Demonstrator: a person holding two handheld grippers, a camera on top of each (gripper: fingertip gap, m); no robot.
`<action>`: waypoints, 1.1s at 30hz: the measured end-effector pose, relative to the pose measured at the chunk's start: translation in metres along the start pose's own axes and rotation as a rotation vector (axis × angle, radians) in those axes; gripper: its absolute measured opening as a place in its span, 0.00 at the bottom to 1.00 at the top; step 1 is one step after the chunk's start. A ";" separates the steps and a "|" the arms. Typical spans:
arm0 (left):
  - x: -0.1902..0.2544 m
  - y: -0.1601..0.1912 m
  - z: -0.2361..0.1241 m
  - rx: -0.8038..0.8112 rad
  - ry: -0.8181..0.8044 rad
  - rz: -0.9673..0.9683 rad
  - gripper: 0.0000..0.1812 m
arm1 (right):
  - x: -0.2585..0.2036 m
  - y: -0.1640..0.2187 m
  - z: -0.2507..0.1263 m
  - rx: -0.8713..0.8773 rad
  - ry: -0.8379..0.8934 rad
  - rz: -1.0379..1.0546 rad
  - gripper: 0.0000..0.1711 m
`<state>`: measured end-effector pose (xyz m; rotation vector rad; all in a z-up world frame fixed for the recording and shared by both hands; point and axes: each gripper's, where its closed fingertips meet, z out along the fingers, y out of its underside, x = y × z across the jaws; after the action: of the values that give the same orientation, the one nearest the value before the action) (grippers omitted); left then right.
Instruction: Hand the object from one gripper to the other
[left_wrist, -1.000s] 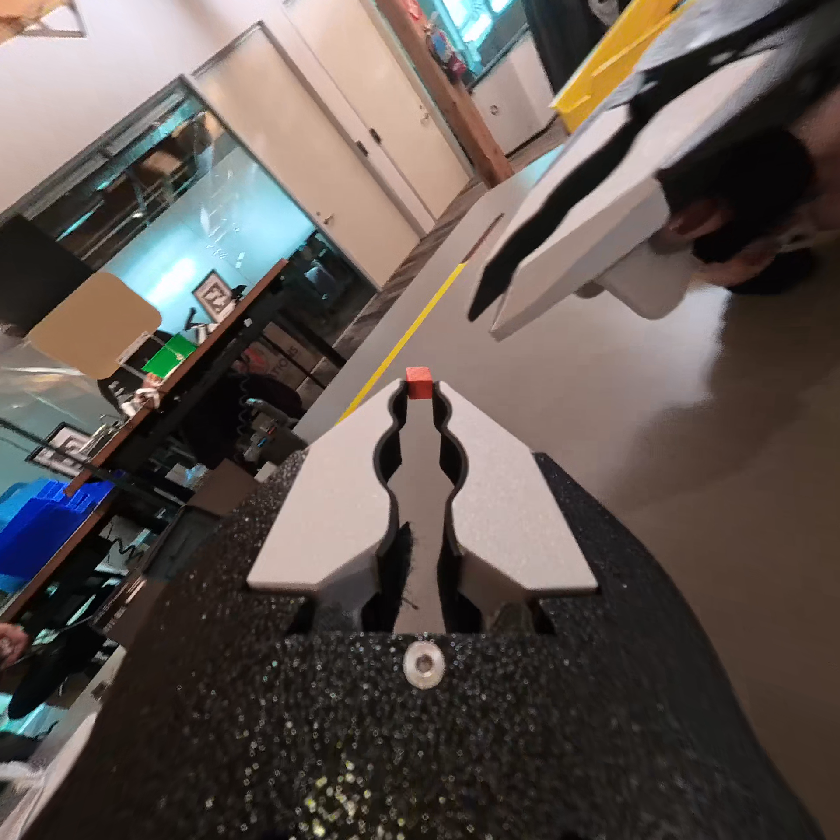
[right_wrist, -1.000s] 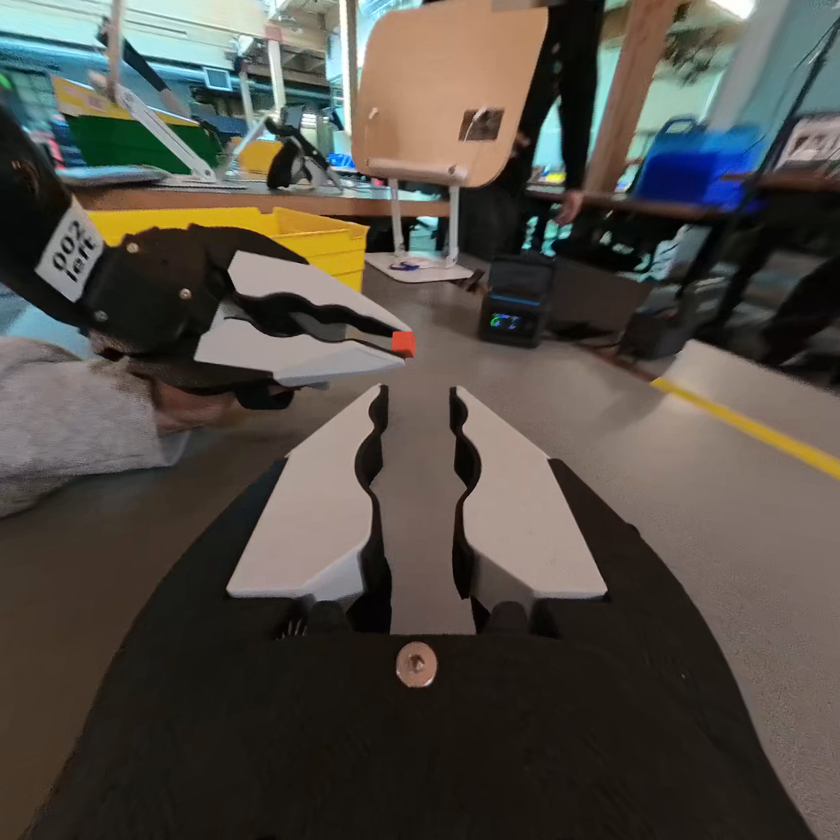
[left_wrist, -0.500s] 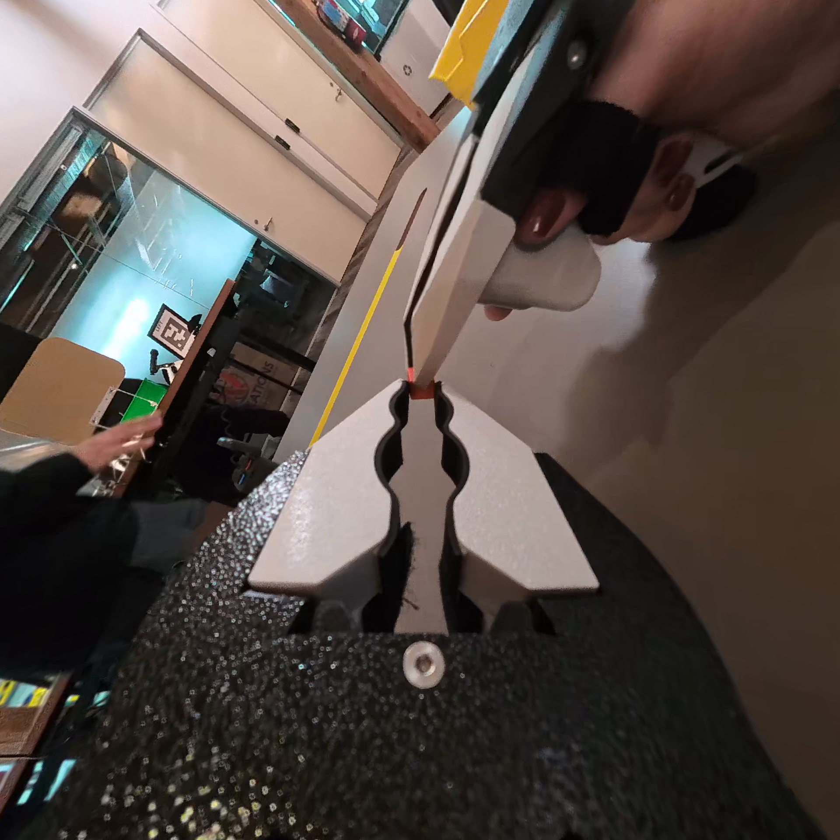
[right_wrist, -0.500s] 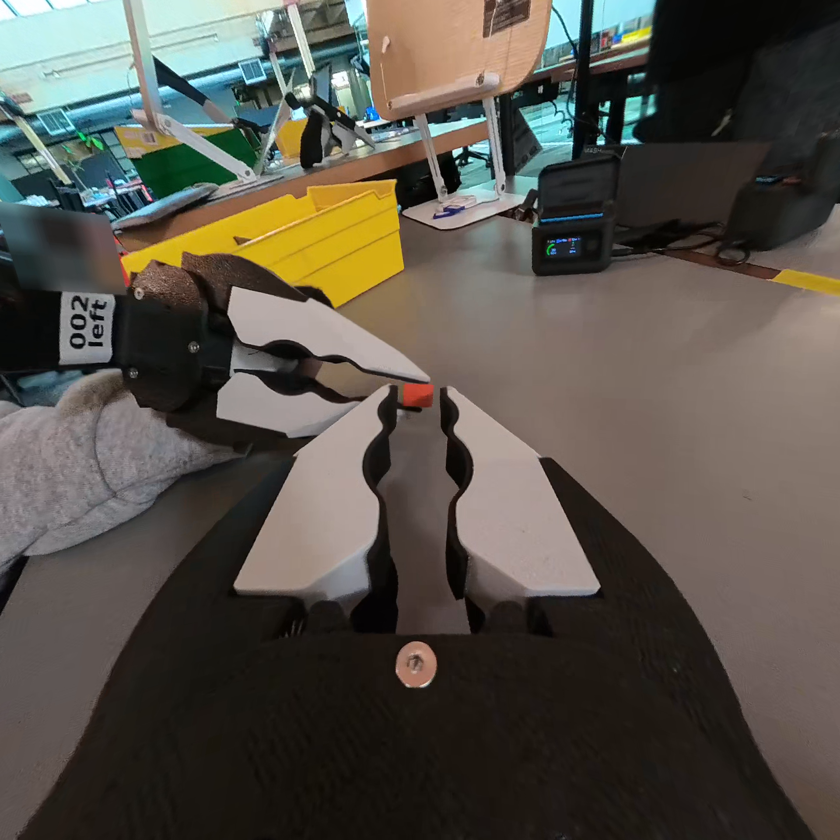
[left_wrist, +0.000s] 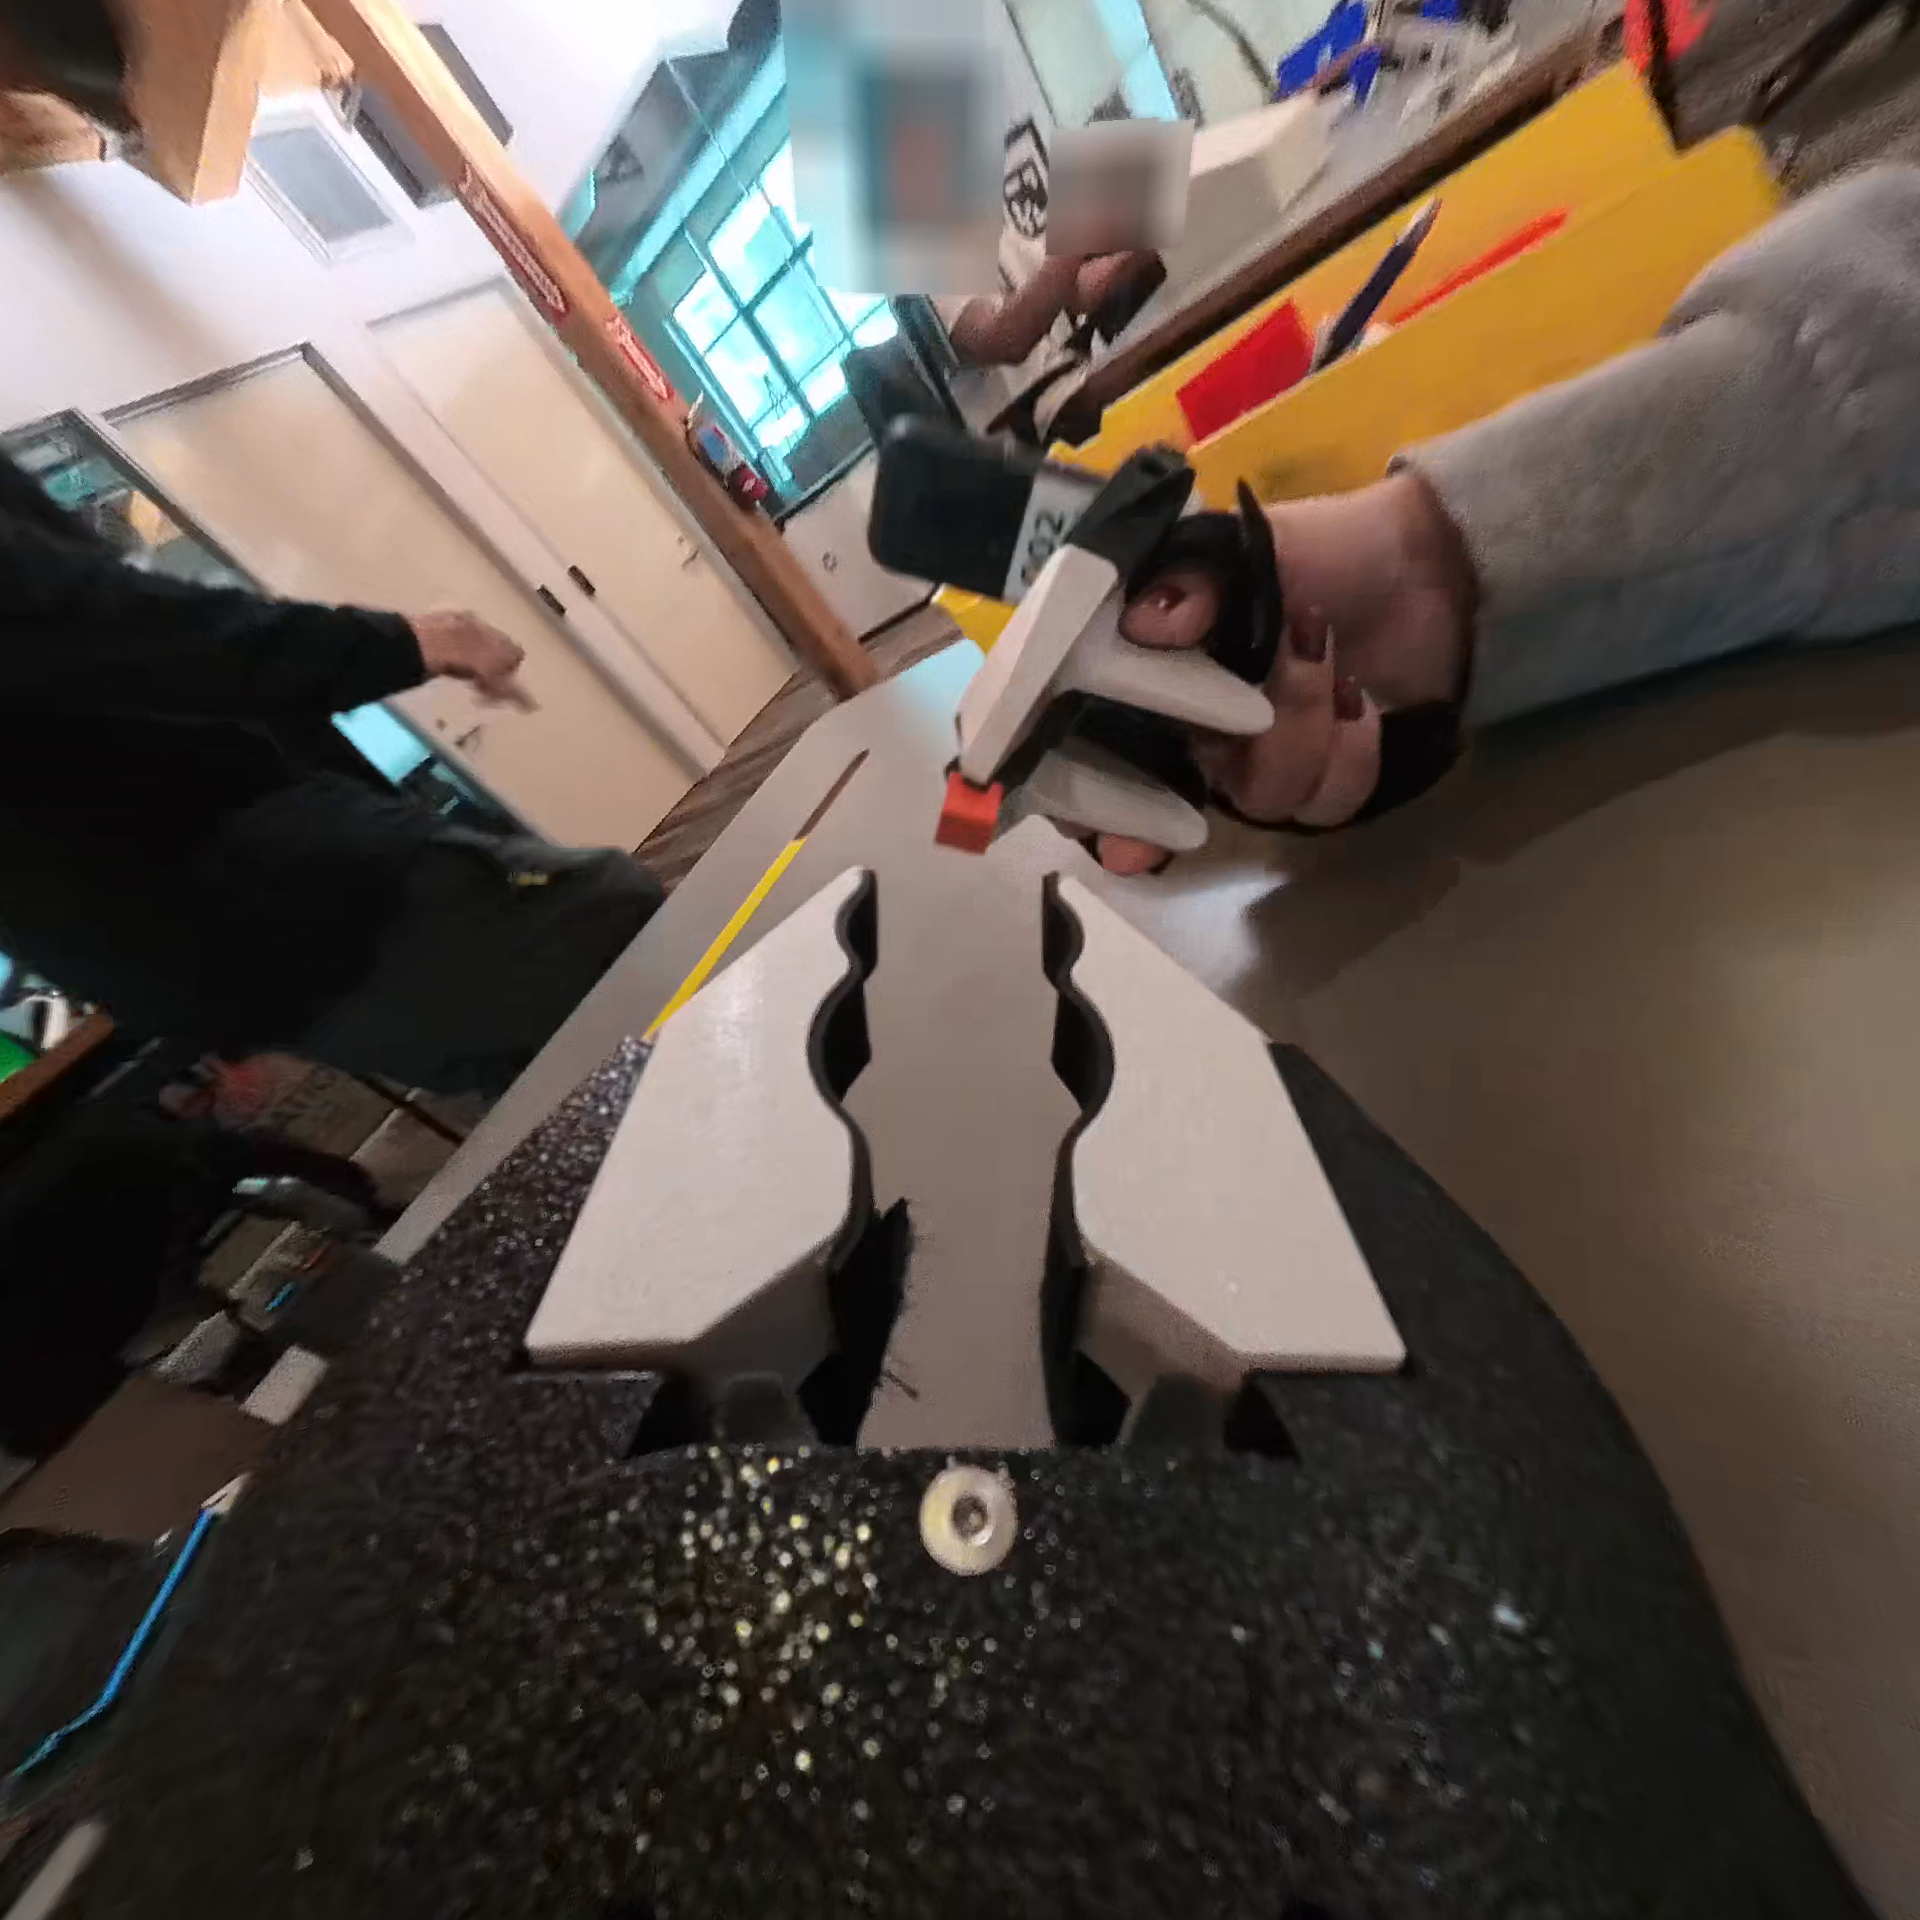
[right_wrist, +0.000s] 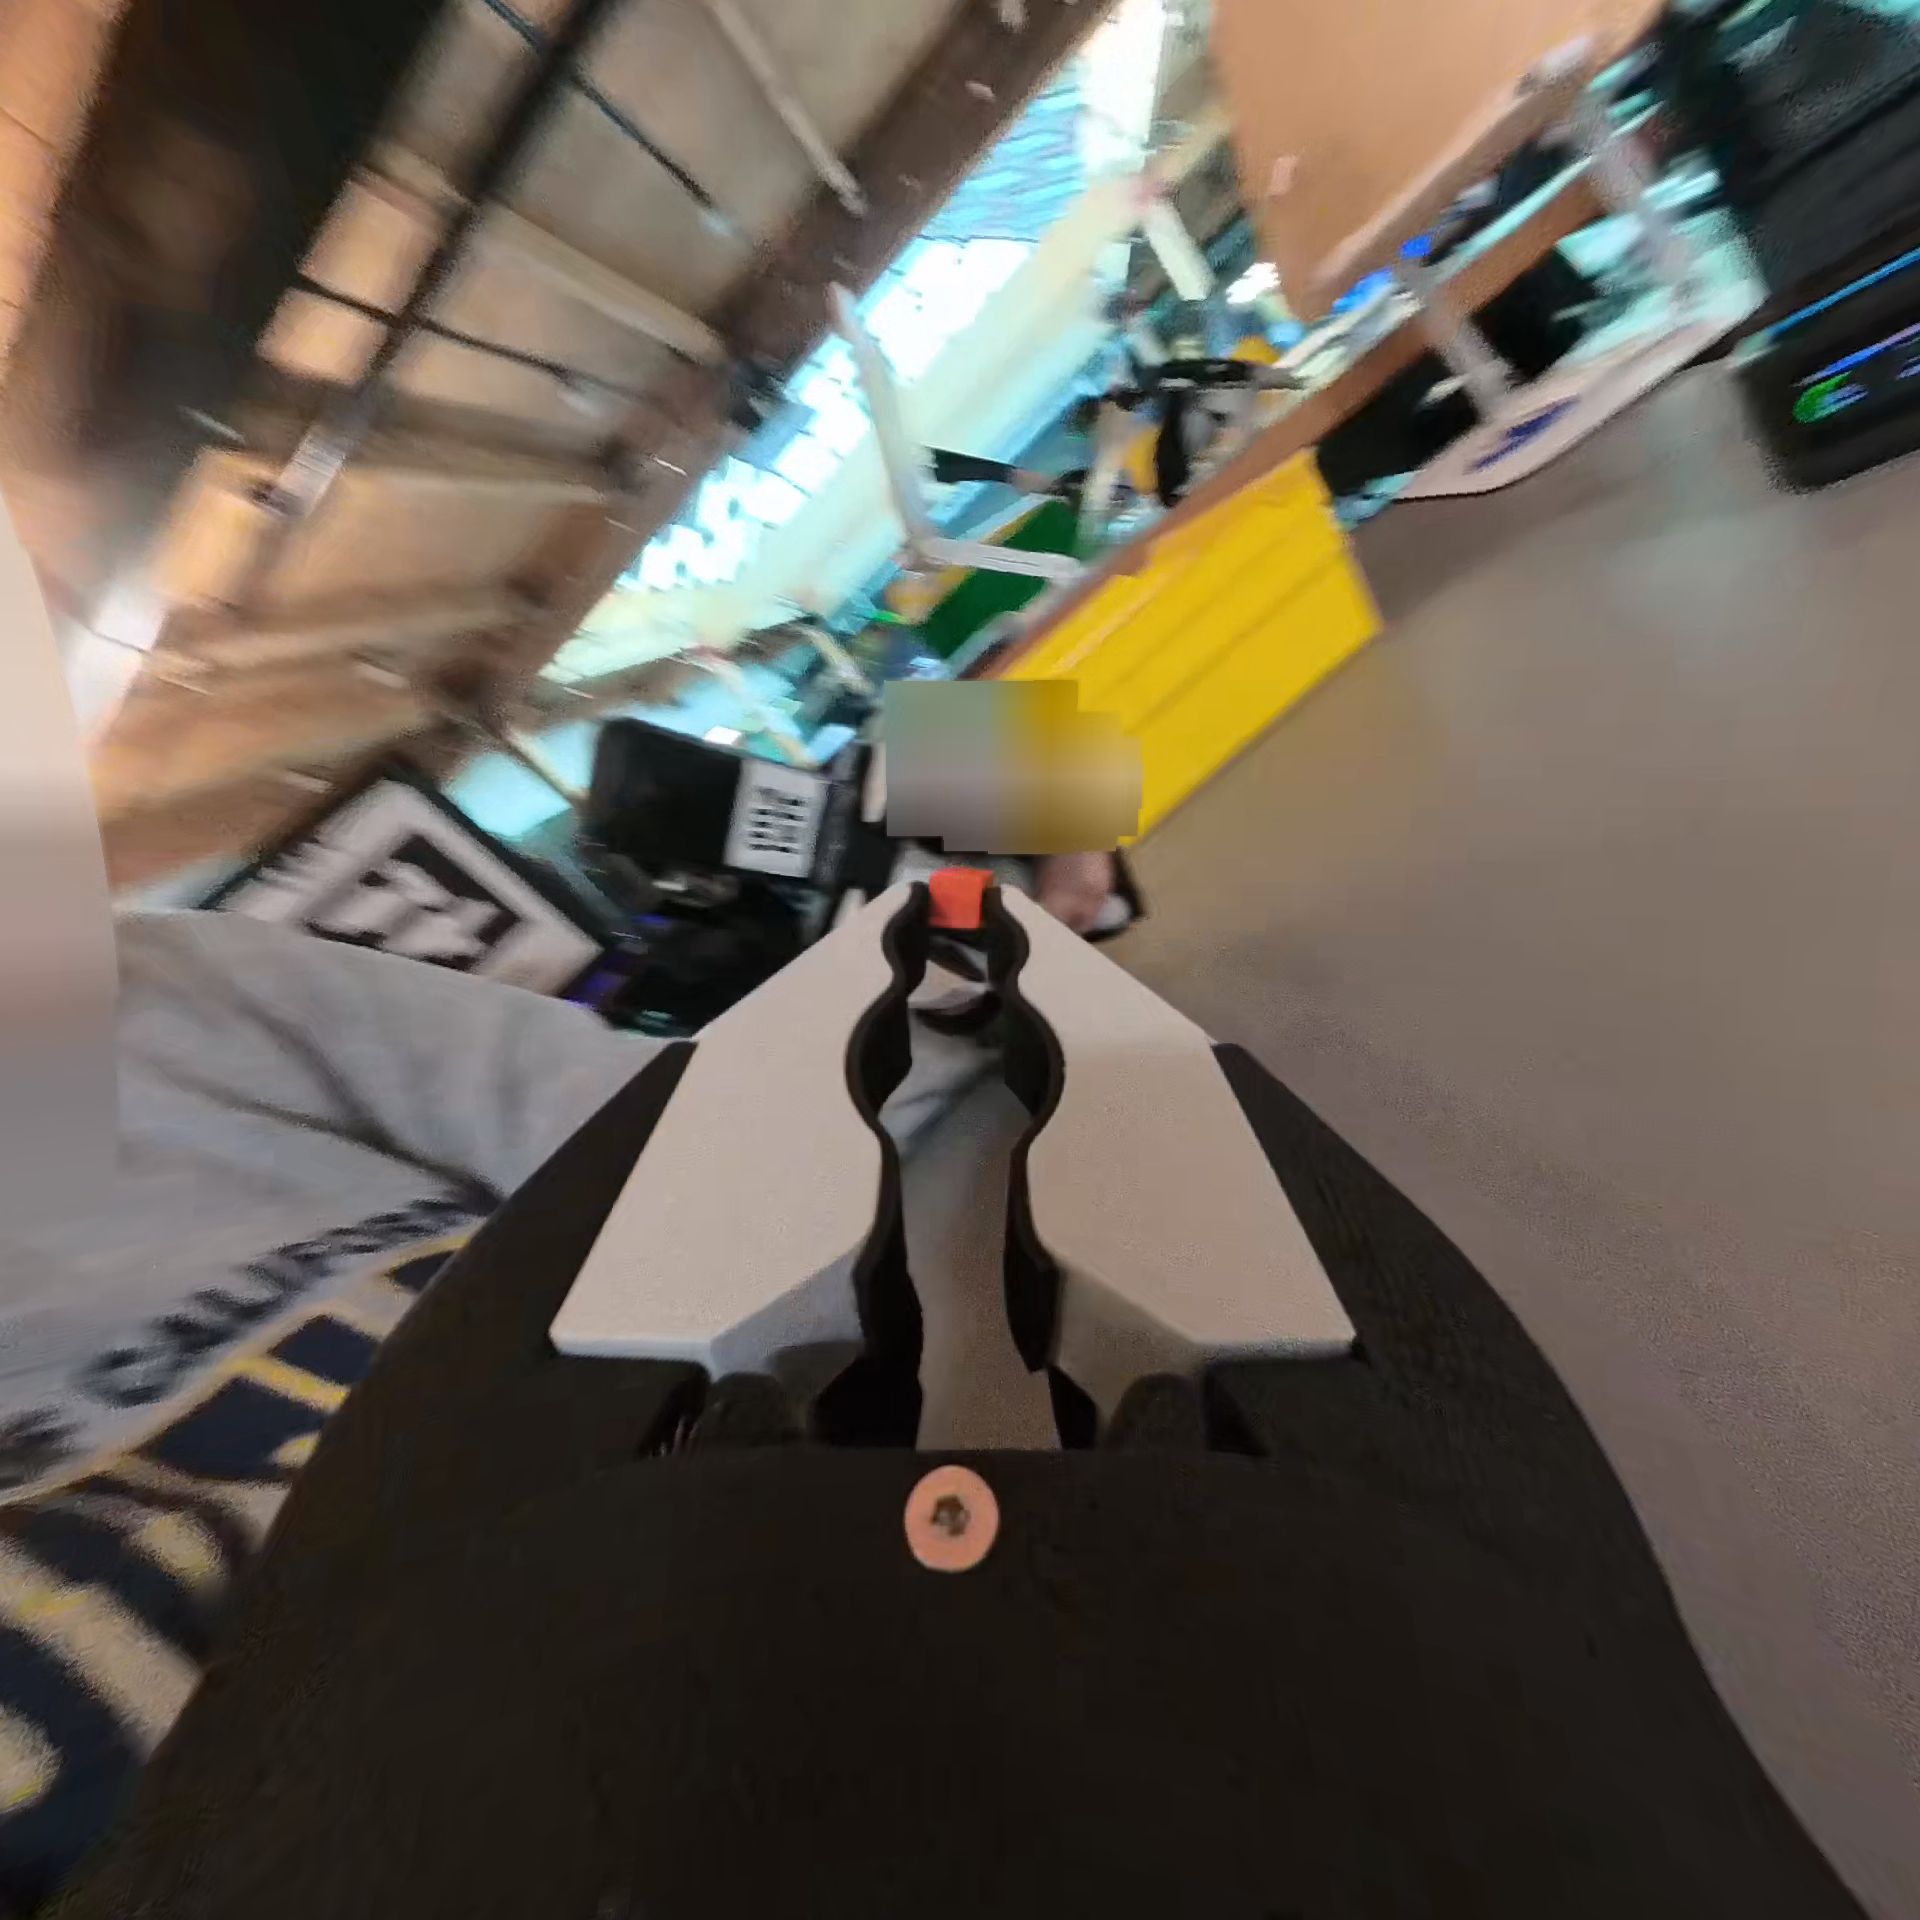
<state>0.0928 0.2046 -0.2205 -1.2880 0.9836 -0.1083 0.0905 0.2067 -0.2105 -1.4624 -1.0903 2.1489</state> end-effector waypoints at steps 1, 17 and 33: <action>0.000 -0.002 -0.001 0.012 0.005 -0.015 0.17 | -0.005 0.000 -0.002 0.006 -0.052 0.051 0.05; 0.018 -0.025 0.001 0.097 0.073 0.032 0.06 | -0.023 0.010 0.000 -0.044 -0.236 0.220 0.05; -0.015 0.041 0.011 -0.341 -0.187 0.200 0.05 | 0.053 0.002 0.000 -0.122 0.581 -0.415 0.15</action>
<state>0.0726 0.2351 -0.2473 -1.4688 0.9898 0.3423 0.0689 0.2386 -0.2465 -1.5946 -1.1749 1.2829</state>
